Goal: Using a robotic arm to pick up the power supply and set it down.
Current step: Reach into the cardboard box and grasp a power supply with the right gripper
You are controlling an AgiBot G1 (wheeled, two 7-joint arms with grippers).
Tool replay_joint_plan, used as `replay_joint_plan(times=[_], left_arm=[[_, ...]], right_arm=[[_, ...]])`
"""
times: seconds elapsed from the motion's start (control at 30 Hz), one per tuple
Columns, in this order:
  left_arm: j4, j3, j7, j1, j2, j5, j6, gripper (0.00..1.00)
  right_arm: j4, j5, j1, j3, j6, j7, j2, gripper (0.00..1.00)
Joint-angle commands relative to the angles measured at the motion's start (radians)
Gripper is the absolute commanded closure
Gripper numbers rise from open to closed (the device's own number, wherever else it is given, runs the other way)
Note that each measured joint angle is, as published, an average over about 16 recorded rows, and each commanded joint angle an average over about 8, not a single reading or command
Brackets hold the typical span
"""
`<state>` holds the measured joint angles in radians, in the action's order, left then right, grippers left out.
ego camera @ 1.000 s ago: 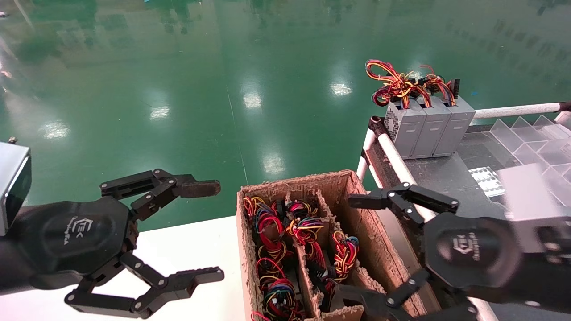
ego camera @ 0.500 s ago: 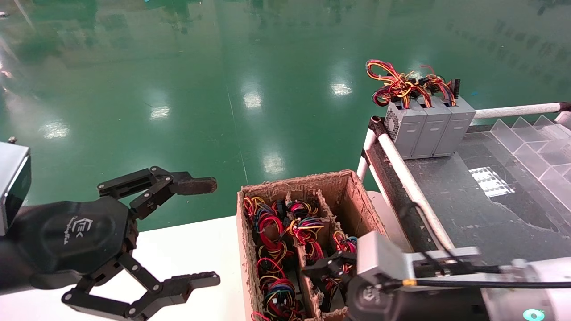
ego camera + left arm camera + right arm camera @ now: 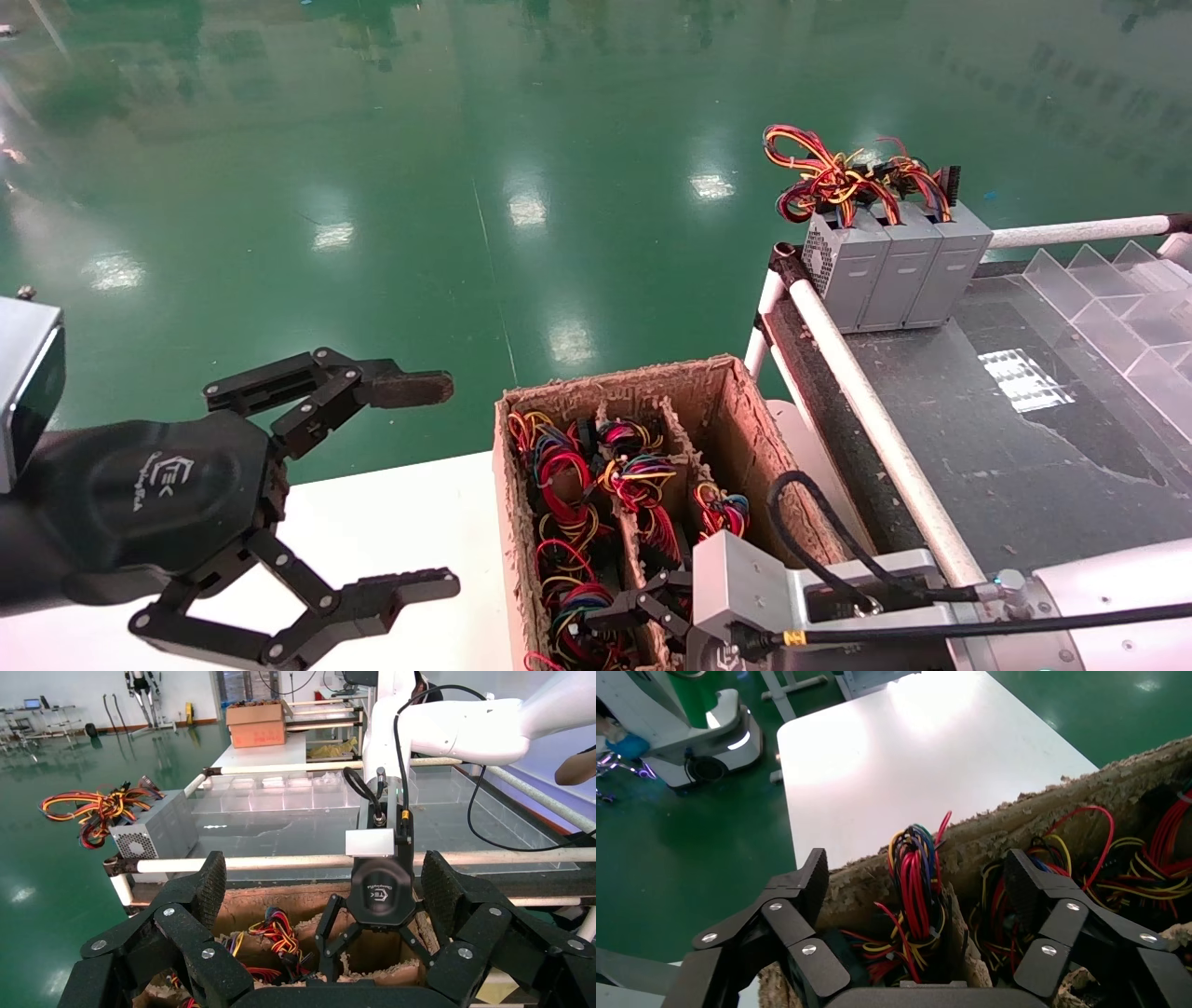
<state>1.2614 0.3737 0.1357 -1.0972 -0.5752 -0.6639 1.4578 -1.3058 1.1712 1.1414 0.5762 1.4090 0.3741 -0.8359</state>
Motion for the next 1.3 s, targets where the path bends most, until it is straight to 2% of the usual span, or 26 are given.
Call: replay_joint_plan(times=[0.03, 0.83, 1.1, 1.3], left_arm=[[0.0, 0.0, 0.0, 0.0, 0.0, 0.0, 0.0, 0.0], [0.0, 0.0, 0.0, 0.0, 0.0, 0.0, 0.0, 0.0], [0.0, 0.0, 0.0, 0.0, 0.0, 0.0, 0.0, 0.0], [0.0, 0.0, 0.0, 0.0, 0.0, 0.0, 0.0, 0.0]], right_arm=[[-0.005, 0.009, -0.004, 0.003, -0.007, -0.001, -0.002, 1.0], [-0.014, 0.029, -0.021, 0.01, -0.027, -0.021, -0.012, 1.0], [-0.02, 0.006, -0.024, -0.001, -0.012, -0.035, 0.001, 1.0], [-0.022, -0.055, -0.028, -0.038, 0.0, -0.05, 0.036, 1.0]])
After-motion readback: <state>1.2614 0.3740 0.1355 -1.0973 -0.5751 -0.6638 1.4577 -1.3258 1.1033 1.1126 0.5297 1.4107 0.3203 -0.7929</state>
